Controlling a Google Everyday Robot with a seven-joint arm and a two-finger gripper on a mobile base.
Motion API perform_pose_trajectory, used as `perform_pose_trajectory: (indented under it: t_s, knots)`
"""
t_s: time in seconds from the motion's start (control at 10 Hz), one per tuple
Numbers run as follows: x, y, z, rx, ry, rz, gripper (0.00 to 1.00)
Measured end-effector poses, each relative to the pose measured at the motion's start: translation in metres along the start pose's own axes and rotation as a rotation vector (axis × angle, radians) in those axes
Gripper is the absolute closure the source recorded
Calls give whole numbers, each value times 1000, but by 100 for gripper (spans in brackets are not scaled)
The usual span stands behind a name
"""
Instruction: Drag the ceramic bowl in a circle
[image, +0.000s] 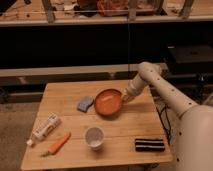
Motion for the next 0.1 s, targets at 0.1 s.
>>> perform_pose_trajectory:
  t_s: [0.1]
  knots:
    - [-1,10,-5,-2,11,2,99]
